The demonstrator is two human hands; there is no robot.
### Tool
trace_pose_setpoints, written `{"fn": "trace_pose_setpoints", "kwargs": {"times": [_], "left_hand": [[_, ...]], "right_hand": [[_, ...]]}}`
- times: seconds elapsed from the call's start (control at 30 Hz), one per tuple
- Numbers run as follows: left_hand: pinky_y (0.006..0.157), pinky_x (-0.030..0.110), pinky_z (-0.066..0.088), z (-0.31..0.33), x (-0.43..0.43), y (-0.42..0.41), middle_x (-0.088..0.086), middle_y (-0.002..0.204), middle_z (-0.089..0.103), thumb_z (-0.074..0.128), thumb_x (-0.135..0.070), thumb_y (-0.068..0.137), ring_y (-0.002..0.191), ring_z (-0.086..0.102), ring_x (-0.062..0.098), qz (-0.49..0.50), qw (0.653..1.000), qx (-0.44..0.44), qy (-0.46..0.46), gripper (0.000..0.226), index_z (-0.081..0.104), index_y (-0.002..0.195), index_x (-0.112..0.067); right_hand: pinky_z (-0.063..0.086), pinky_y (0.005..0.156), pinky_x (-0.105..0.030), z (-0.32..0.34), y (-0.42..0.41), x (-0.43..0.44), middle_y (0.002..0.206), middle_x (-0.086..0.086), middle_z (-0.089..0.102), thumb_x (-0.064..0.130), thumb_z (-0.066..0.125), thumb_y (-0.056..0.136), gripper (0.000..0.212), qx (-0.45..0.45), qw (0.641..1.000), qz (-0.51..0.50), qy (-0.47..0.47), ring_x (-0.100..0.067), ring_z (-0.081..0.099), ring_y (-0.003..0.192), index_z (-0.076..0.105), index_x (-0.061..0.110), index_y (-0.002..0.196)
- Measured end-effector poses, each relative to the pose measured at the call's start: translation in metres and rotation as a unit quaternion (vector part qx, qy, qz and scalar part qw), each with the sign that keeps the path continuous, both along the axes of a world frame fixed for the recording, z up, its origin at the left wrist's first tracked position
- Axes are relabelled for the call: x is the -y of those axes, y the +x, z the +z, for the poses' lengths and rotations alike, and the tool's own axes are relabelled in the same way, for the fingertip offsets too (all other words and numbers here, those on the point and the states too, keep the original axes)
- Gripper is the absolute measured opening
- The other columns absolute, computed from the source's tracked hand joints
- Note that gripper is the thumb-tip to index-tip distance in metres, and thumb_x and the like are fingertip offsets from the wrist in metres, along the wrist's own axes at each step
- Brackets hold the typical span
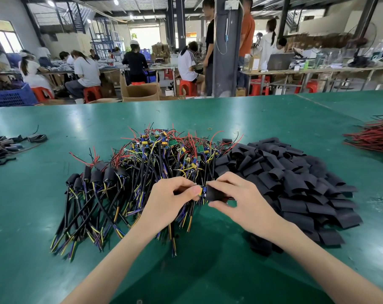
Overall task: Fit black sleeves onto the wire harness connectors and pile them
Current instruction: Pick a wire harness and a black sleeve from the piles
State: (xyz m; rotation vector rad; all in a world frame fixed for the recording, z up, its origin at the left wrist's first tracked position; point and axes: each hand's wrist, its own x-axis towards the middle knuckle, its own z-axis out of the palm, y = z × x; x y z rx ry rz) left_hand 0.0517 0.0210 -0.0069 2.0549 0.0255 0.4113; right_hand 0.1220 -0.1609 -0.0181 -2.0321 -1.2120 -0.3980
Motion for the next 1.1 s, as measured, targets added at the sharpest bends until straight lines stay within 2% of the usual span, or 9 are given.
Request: {"fn": "trace_pose_setpoints", "kwargs": {"times": [0.23,0.4,0.57,0.7,0.77,0.97,1.03,1.1], "left_hand": [[0.069,0.009,0.045,0.000,0.002,-0.001,-0.009,0.072,0.072,0.066,-0.023,0.087,0.069,0.064,0.000,0.018,0.999,0.021,-0.028,0.010,0.072,0.080,-0.023],[0.070,0.010,0.046,0.000,0.003,-0.001,-0.008,0.072,0.073,0.064,-0.027,0.088,0.071,0.065,0.002,0.026,0.999,0.007,-0.045,0.012,0.072,0.082,-0.022],[0.067,0.010,0.045,-0.001,0.002,-0.001,-0.008,0.071,0.072,0.066,-0.021,0.087,0.068,0.064,0.001,0.023,0.999,0.026,-0.025,0.009,0.071,0.081,-0.023],[0.065,0.008,0.042,-0.003,0.005,-0.001,-0.010,0.071,0.071,0.067,-0.015,0.085,0.065,0.061,-0.003,-0.001,1.000,0.027,-0.013,0.013,0.071,0.078,-0.026],[0.065,0.007,0.042,-0.002,0.004,-0.001,-0.010,0.072,0.072,0.067,-0.015,0.085,0.065,0.062,-0.003,-0.009,1.000,0.023,-0.011,0.013,0.071,0.079,-0.026],[0.072,0.010,0.045,0.003,0.000,-0.001,-0.008,0.076,0.073,0.062,-0.012,0.089,0.075,0.066,0.004,-0.015,1.000,0.018,-0.010,0.011,0.071,0.087,-0.018],[0.071,0.012,0.045,0.003,0.000,-0.001,-0.007,0.075,0.073,0.063,-0.010,0.088,0.073,0.065,0.004,-0.015,0.999,0.022,-0.016,0.012,0.069,0.083,-0.018],[0.073,0.013,0.045,0.003,0.001,-0.002,-0.006,0.074,0.073,0.064,-0.009,0.088,0.073,0.064,0.004,-0.019,0.999,0.027,-0.017,0.013,0.069,0.081,-0.018]], "right_hand": [[0.054,0.071,-0.038,0.000,-0.005,-0.002,0.102,-0.008,0.055,0.015,0.072,0.081,0.041,0.088,0.994,-0.040,-0.052,-0.025,0.060,0.079,0.061,0.005,0.119],[0.055,0.065,-0.040,0.000,-0.011,-0.003,0.102,-0.012,0.055,0.017,0.070,0.084,0.044,0.106,0.990,-0.059,-0.074,-0.029,0.060,0.076,0.057,0.002,0.123],[0.051,0.074,-0.035,-0.003,-0.010,-0.004,0.103,-0.007,0.054,0.019,0.068,0.086,0.042,0.055,0.997,-0.043,-0.039,-0.020,0.057,0.080,0.058,0.005,0.124],[0.044,0.074,-0.021,-0.005,-0.009,-0.006,0.099,-0.004,0.055,0.019,0.069,0.083,0.041,0.030,0.999,-0.022,-0.015,-0.010,0.051,0.079,0.061,0.008,0.122],[0.042,0.075,-0.018,-0.006,-0.009,-0.007,0.100,-0.004,0.055,0.020,0.069,0.083,0.041,0.028,0.999,-0.024,-0.014,-0.008,0.050,0.079,0.062,0.008,0.122],[0.041,0.080,-0.021,-0.002,-0.007,-0.007,0.099,-0.006,0.057,0.018,0.074,0.078,0.043,0.016,0.999,-0.037,0.021,-0.013,0.051,0.083,0.063,0.007,0.118],[0.041,0.081,-0.021,-0.001,-0.005,-0.006,0.100,-0.005,0.057,0.024,0.074,0.078,0.048,-0.003,0.999,-0.043,0.028,-0.012,0.051,0.084,0.061,0.008,0.121],[0.044,0.079,-0.028,-0.001,-0.003,-0.004,0.097,-0.004,0.059,0.034,0.071,0.079,0.053,-0.036,0.997,-0.064,0.017,-0.015,0.053,0.080,0.058,0.012,0.125]]}}
